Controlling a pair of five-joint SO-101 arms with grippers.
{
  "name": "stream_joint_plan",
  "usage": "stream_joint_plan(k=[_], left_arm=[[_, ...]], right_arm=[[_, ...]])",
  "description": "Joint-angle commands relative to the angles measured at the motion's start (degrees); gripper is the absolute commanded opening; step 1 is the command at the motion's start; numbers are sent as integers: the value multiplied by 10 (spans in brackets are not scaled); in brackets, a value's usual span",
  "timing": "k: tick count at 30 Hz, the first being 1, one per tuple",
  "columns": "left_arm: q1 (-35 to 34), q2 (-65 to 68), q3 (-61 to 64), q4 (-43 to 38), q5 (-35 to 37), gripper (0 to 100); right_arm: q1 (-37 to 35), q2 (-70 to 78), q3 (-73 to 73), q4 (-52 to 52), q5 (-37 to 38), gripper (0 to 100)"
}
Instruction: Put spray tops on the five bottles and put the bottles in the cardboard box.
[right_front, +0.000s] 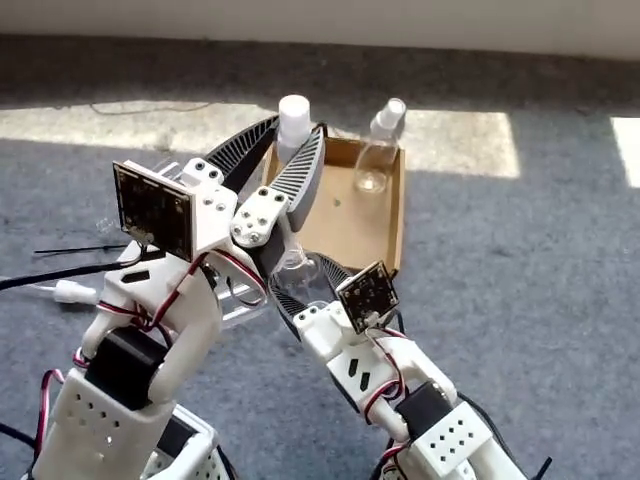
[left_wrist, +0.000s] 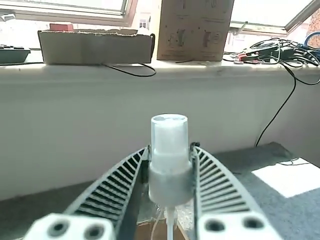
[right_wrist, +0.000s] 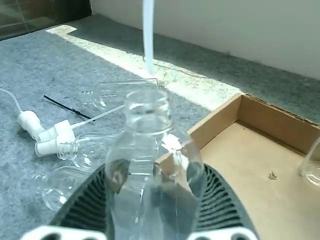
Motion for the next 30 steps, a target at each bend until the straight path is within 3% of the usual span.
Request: stream_joint_plan(k=[1,5,18,26,30], left_arm=[[18,-8,-24,-6,35,21],[23,-7,-23,26,40,21],[20,-12,95,24,38,21],[-20,-12,111,39,37,25],[-4,-13,110,94,-19,82]], right_arm=[[7,0,-38,-15,-4,11],[8,0,-42,-15,-5,11],[11,0,-44,-15,-3,11],[88,0,-124,-11,-6,5],[82,4,-130,-11,-6,5]])
